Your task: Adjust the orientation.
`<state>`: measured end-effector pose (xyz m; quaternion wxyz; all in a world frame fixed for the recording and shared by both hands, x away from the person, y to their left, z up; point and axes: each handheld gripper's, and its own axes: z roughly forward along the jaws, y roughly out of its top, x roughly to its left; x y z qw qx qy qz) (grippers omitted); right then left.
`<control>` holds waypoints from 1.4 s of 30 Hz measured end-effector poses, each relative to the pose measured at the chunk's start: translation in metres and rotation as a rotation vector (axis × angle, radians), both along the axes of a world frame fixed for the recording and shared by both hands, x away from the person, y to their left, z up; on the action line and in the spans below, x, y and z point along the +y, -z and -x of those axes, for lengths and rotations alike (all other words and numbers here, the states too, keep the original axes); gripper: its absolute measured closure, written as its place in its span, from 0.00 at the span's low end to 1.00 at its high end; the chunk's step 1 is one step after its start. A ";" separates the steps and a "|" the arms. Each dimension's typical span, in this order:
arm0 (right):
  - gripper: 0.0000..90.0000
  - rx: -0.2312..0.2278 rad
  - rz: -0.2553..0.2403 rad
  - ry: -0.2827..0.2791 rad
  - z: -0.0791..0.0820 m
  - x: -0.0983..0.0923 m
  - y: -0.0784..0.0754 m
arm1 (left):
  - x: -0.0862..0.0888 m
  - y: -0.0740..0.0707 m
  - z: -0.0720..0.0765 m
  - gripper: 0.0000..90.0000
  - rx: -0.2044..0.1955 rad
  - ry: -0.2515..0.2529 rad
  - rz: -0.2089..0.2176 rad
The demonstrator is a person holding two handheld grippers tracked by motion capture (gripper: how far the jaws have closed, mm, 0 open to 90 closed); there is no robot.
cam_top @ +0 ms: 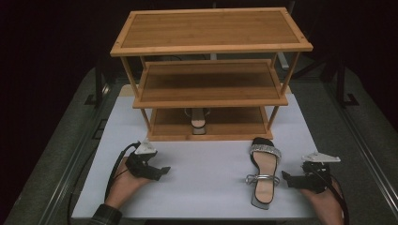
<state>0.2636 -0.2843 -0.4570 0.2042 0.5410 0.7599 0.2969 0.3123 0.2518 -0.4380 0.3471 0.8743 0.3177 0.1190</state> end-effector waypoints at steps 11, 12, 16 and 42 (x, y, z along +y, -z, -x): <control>0.40 -0.007 -0.084 -0.034 0.002 -0.005 -0.022 | 0.029 0.012 0.037 0.15 -0.032 -0.031 0.007; 0.42 -0.028 -0.128 -0.053 0.003 -0.002 -0.027 | 0.033 0.014 0.040 0.15 -0.047 -0.046 0.023; 0.45 -0.027 -0.151 -0.077 0.000 0.003 -0.029 | 0.035 0.014 0.041 0.15 -0.051 -0.060 0.019; 0.87 -0.039 -0.174 -0.237 -0.049 0.052 -0.035 | 0.035 0.014 0.040 0.15 -0.043 -0.063 0.025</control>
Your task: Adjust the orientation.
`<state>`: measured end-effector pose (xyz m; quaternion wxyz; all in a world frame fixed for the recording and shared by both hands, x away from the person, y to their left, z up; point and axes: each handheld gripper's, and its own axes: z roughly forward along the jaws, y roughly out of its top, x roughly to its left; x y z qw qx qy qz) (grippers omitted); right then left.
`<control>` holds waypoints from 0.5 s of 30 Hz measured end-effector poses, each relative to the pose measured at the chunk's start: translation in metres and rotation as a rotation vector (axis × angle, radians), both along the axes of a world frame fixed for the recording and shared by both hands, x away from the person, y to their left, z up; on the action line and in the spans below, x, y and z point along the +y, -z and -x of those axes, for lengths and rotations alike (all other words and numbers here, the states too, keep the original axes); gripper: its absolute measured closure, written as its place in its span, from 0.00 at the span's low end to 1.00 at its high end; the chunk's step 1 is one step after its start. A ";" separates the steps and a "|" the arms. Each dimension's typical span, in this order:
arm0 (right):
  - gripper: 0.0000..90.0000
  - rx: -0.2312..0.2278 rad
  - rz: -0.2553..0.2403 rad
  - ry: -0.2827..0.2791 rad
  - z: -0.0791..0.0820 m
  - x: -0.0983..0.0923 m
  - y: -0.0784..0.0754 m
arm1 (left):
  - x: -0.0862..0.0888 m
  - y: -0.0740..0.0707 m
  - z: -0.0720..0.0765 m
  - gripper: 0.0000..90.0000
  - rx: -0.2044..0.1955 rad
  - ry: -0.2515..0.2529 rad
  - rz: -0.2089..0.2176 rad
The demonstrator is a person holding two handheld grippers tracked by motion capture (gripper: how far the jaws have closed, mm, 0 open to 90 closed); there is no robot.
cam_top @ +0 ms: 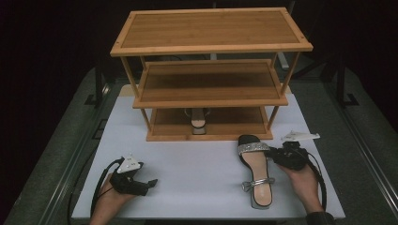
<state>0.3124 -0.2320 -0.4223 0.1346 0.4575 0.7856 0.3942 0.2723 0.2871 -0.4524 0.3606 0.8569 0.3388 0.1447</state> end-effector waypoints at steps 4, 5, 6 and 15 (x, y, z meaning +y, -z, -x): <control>0.88 0.006 -0.015 -0.057 -0.011 0.019 -0.001 | 0.000 0.000 0.000 0.15 0.001 0.002 -0.002; 0.88 0.006 -0.015 -0.057 -0.011 0.019 -0.001 | 0.000 0.000 0.000 0.15 0.001 0.002 -0.002; 0.89 0.004 -0.016 -0.072 -0.013 0.025 -0.001 | 0.000 0.000 0.000 0.15 0.001 0.002 -0.003; 0.91 -0.010 0.020 -0.209 -0.031 0.085 0.002 | 0.000 0.000 0.000 0.15 0.002 -0.002 0.001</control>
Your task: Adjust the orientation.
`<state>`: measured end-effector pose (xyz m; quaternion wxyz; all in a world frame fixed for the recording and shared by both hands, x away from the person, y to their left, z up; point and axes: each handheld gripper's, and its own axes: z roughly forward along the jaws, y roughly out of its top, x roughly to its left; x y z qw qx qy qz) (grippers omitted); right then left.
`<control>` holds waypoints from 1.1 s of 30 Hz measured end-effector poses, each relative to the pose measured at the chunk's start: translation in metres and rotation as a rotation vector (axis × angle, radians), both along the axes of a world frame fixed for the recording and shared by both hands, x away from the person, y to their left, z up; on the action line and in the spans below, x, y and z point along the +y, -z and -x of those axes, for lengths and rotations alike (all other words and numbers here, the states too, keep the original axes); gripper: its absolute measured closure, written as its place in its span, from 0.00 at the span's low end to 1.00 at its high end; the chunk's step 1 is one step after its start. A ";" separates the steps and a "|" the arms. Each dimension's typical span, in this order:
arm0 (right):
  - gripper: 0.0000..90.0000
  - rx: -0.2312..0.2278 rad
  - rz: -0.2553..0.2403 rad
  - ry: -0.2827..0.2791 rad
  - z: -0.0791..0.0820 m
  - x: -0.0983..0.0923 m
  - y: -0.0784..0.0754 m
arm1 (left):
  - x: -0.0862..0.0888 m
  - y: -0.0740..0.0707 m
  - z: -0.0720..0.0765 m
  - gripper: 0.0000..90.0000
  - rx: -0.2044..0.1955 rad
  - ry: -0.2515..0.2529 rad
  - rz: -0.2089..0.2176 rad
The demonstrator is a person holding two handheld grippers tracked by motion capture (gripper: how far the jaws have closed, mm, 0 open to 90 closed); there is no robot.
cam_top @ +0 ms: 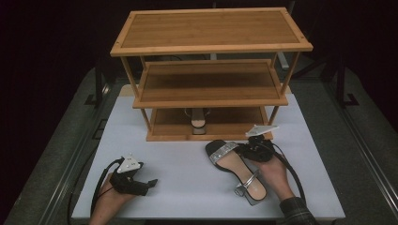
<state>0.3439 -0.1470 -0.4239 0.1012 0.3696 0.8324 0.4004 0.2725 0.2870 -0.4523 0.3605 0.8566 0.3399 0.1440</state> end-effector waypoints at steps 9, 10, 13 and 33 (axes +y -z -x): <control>0.91 0.011 0.041 -0.088 -0.019 0.043 0.009 | 0.000 0.000 0.000 0.15 0.000 0.001 -0.001; 0.90 0.016 0.032 -0.091 -0.021 0.045 0.011 | 0.000 0.000 0.000 0.15 0.000 0.001 -0.001; 0.80 0.028 0.030 -0.098 -0.022 0.042 0.011 | 0.000 0.000 0.000 0.15 0.000 0.002 0.000; 0.55 0.044 -0.087 0.052 0.035 -0.054 -0.018 | 0.000 0.000 0.000 0.15 0.000 0.003 0.001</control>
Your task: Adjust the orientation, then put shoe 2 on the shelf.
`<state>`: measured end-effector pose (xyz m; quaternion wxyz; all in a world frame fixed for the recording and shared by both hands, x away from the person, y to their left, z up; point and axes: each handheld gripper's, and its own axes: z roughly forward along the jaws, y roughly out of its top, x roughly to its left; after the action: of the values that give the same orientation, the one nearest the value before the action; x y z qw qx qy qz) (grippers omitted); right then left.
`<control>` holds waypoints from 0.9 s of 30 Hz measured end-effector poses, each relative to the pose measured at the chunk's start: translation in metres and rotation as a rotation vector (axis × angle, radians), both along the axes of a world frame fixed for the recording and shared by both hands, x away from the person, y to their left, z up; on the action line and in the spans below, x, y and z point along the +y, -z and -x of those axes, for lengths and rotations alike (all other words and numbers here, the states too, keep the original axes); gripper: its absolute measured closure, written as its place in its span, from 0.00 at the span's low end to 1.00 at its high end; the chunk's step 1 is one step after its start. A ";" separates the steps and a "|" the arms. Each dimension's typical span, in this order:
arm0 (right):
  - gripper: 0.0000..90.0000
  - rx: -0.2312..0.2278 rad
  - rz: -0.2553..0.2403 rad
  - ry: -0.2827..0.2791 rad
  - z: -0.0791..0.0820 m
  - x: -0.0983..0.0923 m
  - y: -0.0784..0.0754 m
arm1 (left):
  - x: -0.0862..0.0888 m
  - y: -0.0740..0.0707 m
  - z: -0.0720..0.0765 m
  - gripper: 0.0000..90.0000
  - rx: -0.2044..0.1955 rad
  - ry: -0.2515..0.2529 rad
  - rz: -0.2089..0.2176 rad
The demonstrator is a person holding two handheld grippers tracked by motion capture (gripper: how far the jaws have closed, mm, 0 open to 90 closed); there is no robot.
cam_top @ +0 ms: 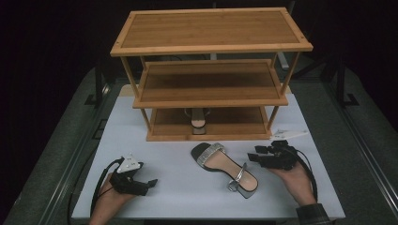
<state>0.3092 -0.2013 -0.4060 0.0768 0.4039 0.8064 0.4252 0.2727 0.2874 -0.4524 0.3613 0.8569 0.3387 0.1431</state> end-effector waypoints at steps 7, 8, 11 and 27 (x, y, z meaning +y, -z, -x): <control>0.44 0.021 -0.018 -0.001 0.032 -0.017 0.000 | 0.000 0.000 0.000 0.15 0.001 0.001 -0.002; 0.42 0.025 -0.013 0.002 0.037 -0.018 0.001 | 0.000 0.000 0.000 0.15 0.001 0.001 -0.002; 0.36 0.028 -0.016 0.002 0.044 -0.020 0.001 | 0.000 0.000 0.000 0.15 0.001 0.001 -0.003; 0.22 0.075 0.021 -0.084 0.066 0.025 0.019 | 0.000 0.000 0.000 0.15 0.003 0.001 -0.001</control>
<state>0.2431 -0.1766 -0.4246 0.0330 0.3845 0.8294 0.4040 0.2728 0.2873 -0.4524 0.3602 0.8575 0.3389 0.1418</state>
